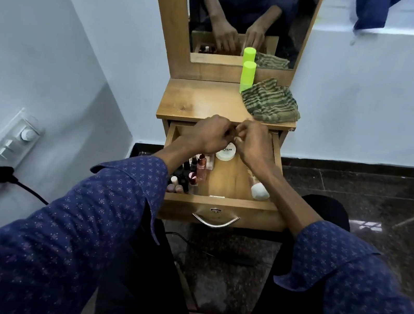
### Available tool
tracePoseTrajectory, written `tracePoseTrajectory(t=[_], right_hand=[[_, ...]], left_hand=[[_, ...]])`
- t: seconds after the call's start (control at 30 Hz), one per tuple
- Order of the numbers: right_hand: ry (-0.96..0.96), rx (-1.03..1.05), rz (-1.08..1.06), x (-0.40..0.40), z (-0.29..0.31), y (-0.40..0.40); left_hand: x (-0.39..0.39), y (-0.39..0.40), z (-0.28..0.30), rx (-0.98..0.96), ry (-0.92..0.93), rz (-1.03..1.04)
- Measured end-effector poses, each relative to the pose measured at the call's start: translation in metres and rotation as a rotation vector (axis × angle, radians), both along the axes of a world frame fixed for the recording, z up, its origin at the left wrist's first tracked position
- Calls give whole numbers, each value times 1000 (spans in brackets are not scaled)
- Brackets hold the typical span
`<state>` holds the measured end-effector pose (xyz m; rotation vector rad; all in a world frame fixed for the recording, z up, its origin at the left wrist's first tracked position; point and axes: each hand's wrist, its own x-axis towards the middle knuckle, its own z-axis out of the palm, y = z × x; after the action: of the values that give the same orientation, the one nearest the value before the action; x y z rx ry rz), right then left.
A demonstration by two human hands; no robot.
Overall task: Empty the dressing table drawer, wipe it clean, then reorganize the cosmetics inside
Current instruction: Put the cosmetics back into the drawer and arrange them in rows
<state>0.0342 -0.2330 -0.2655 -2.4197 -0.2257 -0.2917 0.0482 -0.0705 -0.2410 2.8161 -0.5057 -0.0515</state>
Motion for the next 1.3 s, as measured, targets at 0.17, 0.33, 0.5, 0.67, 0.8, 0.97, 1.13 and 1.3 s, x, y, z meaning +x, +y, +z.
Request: tracePoseTrajectory(t=[0.17, 0.33, 0.5, 0.67, 0.8, 0.97, 1.13, 1.3], right_hand=[[-154, 72, -26, 24, 50, -6], [-188, 72, -67, 66, 78, -7], [-155, 10, -132, 108, 85, -5], [-137, -46, -105, 130, 85, -4], [-132, -56, -100, 136, 82, -1], [-108, -3, -74, 135, 83, -3], [-157, 51, -33, 112, 88, 4], [-151, 98, 81, 65, 87, 11]], left_hand=[[5, -6, 23, -191, -184, 180], [29, 0, 33, -477, -114, 315], [46, 1, 41, -503, -99, 324], [44, 9, 35, -446, -146, 234], [40, 16, 29, -470, -191, 191], [29, 23, 27, -491, -244, 181], [12, 36, 27, -522, -283, 204], [-19, 46, 20, -624, -304, 250]])
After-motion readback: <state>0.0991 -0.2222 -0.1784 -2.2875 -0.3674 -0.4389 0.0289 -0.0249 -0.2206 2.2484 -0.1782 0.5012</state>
